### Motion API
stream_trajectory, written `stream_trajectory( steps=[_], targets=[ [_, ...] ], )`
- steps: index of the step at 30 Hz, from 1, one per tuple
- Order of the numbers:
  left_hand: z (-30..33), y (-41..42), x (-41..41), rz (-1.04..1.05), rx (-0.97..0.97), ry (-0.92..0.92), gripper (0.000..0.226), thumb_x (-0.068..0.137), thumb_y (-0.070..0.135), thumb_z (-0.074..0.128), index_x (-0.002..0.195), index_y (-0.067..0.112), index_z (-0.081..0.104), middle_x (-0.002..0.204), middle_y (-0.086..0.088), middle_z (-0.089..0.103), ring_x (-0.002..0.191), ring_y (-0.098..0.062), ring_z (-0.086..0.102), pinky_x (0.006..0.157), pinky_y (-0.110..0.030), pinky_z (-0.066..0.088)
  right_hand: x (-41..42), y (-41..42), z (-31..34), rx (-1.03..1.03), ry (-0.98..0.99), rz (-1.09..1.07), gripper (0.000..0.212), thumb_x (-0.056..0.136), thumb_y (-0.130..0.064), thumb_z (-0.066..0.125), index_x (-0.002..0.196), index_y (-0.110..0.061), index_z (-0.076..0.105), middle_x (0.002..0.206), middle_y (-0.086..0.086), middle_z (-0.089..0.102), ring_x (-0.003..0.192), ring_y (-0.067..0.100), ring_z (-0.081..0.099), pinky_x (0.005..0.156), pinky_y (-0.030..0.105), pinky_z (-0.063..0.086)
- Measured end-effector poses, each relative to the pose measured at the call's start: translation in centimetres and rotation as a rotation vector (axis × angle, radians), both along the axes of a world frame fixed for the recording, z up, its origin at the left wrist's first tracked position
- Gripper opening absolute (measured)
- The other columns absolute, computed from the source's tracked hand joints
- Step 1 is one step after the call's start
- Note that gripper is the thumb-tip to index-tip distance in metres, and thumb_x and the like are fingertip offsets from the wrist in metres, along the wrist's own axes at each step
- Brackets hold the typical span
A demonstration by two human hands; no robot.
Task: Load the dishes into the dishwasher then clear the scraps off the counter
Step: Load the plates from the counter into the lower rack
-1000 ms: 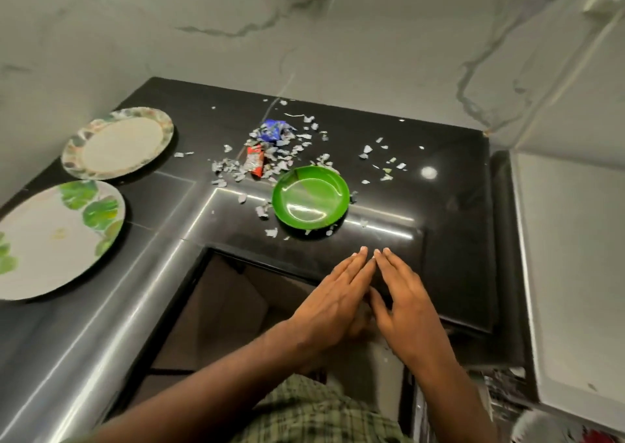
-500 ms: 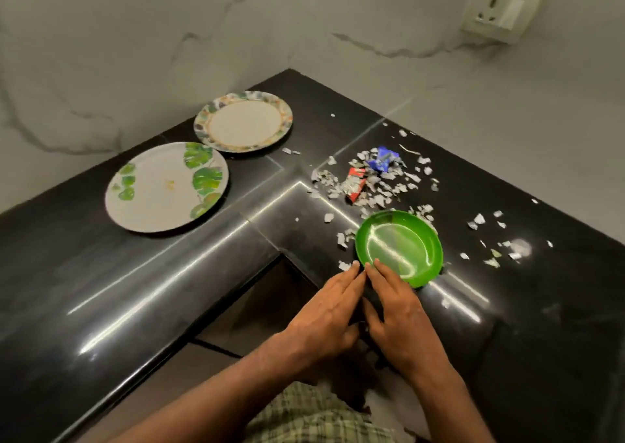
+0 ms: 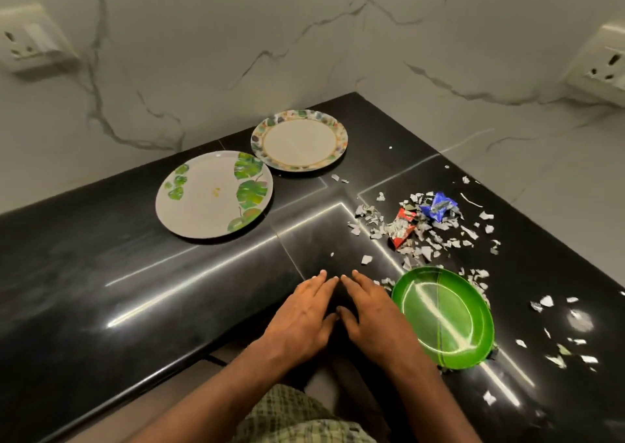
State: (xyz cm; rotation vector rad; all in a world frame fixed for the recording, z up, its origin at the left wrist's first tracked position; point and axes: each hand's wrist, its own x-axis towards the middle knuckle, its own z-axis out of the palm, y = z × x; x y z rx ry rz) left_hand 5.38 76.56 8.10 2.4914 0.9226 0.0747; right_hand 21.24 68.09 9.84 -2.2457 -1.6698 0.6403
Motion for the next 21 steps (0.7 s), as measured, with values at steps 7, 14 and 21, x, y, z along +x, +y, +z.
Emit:
stream_trajectory(
  steps=[7,14,21],
  targets=[
    [-1.2,6.8,2.2,0.028,0.003,0.147,0.069,0.107,0.037,0.049,0.166,0.018,0.019,0.169,-0.005,0.027,0.154,-0.023,0.026,0.126,-0.038,0.025,1.3,7.7,-0.3,-0.315,-0.116,-0.040,0.088,0.100,-0.046,0.062,0.167,-0.023,0.010,0.173,0.021,0.005,0.157,0.043,0.020,0.121,0.052,0.034],
    [-2.1,11.4,4.1,0.016,0.039,0.205,0.048,0.103,0.038,0.055,0.146,0.019,0.048,0.142,-0.005,0.047,0.129,-0.028,0.048,0.109,-0.043,0.045,2.5,12.4,1.0,-0.619,-0.181,-0.022,0.116,0.090,-0.046,0.079,0.167,-0.017,-0.002,0.170,0.031,0.005,0.157,0.050,0.010,0.122,0.055,0.028],
    [-2.7,16.8,8.6,0.437,-0.546,-0.254,0.032,0.096,0.032,0.069,0.126,0.024,0.064,0.110,0.005,0.070,0.095,-0.013,0.068,0.091,-0.031,0.055,2.1,13.6,1.8,-0.690,-0.201,0.014,0.115,0.091,-0.037,0.080,0.165,-0.003,-0.001,0.167,0.032,0.019,0.156,0.052,0.010,0.124,0.058,0.020]
  ],
)
